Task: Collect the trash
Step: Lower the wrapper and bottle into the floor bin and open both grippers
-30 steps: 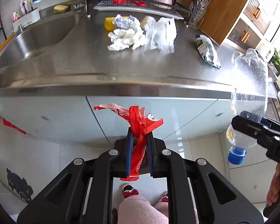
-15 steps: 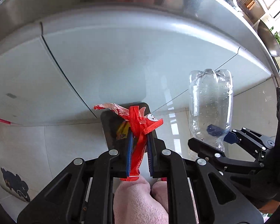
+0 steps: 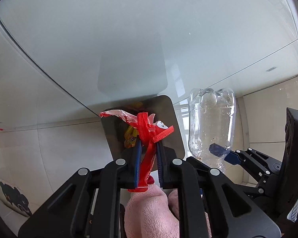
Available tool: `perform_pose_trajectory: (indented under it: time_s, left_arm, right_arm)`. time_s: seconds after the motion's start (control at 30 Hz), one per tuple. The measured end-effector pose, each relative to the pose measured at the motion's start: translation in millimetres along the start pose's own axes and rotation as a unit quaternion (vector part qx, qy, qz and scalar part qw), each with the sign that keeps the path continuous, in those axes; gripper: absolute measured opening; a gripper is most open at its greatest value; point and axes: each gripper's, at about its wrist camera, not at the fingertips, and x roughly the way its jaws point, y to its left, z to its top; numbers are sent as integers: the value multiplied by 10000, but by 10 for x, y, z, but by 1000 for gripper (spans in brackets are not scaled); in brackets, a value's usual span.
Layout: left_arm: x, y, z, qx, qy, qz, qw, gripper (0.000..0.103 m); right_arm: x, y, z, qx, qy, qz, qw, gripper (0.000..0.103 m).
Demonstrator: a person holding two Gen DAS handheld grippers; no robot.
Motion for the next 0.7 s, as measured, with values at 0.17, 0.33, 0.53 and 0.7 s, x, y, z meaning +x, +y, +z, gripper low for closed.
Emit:
perform_pose_trajectory:
  time_s: [0.17, 0.33, 0.53, 0.7]
  left_arm:
    - [11, -26, 87, 14, -40, -13, 10000, 16]
    - [-55, -6, 148, 49, -104, 16, 9999, 37]
    - [-230, -9, 228, -12, -213, 116, 9997, 46]
    - [-469, 12, 214, -40, -340, 191, 9992, 53]
  right_arm:
    - [143, 6, 62, 81, 69, -30, 9999, 51]
    - [109, 9, 63, 103, 154, 23, 9998, 53]
    - [3, 33, 115, 93, 129, -110, 9998, 66]
    - [-225, 4, 120, 65, 114, -272, 9995, 66]
